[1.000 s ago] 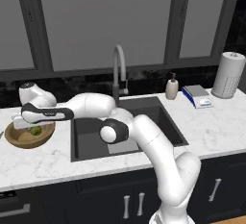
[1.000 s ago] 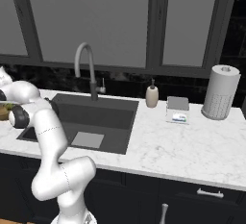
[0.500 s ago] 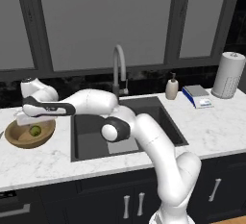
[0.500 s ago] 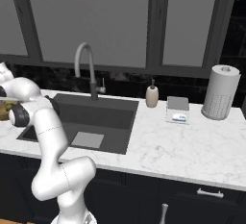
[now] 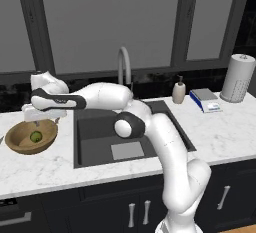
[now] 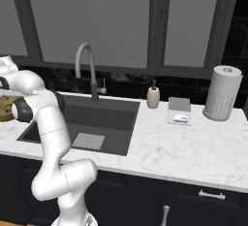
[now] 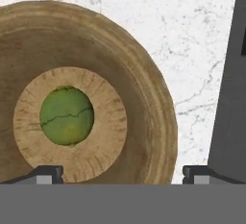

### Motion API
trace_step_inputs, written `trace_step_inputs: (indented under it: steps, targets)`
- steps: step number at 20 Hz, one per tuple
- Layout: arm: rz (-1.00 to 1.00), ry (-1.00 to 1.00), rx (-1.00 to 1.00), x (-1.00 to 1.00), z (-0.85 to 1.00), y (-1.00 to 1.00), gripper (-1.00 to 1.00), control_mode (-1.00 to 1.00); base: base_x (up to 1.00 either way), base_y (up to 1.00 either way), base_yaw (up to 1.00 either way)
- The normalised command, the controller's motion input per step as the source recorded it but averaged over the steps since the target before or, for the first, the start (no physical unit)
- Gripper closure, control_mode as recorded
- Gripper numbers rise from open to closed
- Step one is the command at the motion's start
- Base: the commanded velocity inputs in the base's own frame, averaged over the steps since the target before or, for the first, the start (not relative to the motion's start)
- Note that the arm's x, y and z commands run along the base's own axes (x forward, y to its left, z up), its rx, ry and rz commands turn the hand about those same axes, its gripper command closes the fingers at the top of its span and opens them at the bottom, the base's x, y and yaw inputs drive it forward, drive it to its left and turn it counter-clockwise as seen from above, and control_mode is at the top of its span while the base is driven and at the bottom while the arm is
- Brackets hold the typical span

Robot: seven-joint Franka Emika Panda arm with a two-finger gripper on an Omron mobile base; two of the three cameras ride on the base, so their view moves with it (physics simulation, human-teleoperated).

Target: Pick the lime from the sink and place it in the bowl. Then pick the bowl and place it in the microwave. Then close the microwave door and press the start button.

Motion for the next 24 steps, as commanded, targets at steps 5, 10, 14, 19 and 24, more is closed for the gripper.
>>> trace_step_inputs:
  steps: [5,10,14,19,24]
  targets:
    - [0.0,0.0,0.15,-0.07,0.0,-0.5,-1.0,-1.0,0.0,0.0,0.0]
    - [0.0,0.0,0.13,0.0,-0.06,-0.08,-1.0,-1.0,0.0,0.0,0.0]
    - [0.0,0.0,0.09,0.0,-0.22,0.0,-1.0,-1.0,0.0,0.0,0.0]
    - [0.0,0.0,0.02,0.01,-0.1,0.01,-1.0,-1.0,0.0,0.0,0.0]
    - [0.0,0.02,0.0,0.04,-0.02,0.08,-1.0,-1.0,0.0,0.0,0.0]
